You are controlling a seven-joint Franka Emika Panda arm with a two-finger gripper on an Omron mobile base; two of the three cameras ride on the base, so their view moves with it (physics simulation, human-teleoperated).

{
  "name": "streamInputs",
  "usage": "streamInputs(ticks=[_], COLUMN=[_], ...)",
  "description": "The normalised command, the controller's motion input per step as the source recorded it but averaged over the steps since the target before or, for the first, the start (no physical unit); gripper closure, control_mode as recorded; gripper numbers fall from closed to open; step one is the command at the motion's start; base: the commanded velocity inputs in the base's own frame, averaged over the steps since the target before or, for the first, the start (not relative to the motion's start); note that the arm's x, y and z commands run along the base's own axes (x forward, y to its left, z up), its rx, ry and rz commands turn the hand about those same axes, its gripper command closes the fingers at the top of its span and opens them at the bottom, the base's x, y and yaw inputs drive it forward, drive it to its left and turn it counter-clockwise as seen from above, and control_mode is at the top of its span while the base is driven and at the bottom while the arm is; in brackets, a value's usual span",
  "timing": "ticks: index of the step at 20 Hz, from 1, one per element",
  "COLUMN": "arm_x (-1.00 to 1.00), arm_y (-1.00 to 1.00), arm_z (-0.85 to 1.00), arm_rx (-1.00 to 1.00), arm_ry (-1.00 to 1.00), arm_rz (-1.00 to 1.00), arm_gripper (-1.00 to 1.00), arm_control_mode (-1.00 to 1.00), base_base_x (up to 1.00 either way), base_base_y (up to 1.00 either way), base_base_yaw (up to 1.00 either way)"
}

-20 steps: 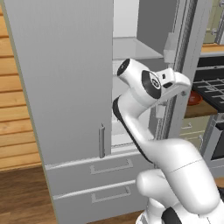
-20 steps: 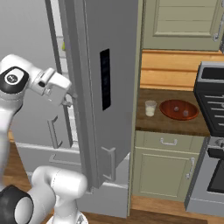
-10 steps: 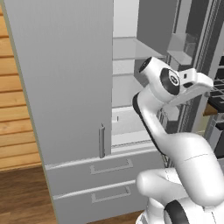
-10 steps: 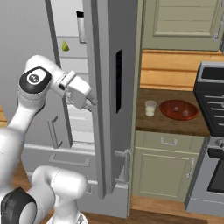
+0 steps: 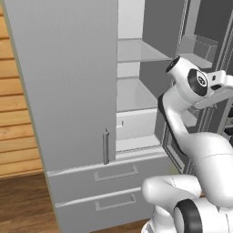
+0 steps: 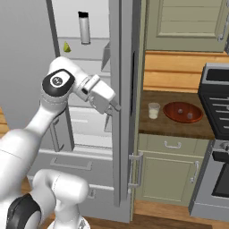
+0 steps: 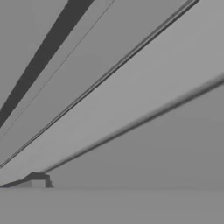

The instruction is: Grab a lemon wedge from the fridge and one ice cube from the ice bowl, and put them in the glass of lemonade.

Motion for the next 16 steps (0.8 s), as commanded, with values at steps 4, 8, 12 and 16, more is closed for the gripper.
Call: streamInputs(ticks=[4, 8, 12, 16], arm_x=[-0.01, -0.58, -0.64, -0.61], arm_y=[-0.51, -0.02, 0.09, 0.6], arm_z=[0.0, 0.2, 0.69, 0.58], arm_rx=[0.0, 0.05, 0.0, 0.0], arm_ry=[-0.06, -0.28, -0.23, -0.09], arm_rz=[-0.02, 0.01, 0.01, 0.09], arm_gripper=[-1.0, -1.0, -1.0, -1.0], arm_control_mode=[-1.0, -1.0, -1.0, -1.0], base_base_x=[0.0, 0.0, 0.0, 0.0], base_base_y=[0.0, 0.0, 0.0, 0.0], base_base_yaw=[0.0, 0.0, 0.0, 0.0])
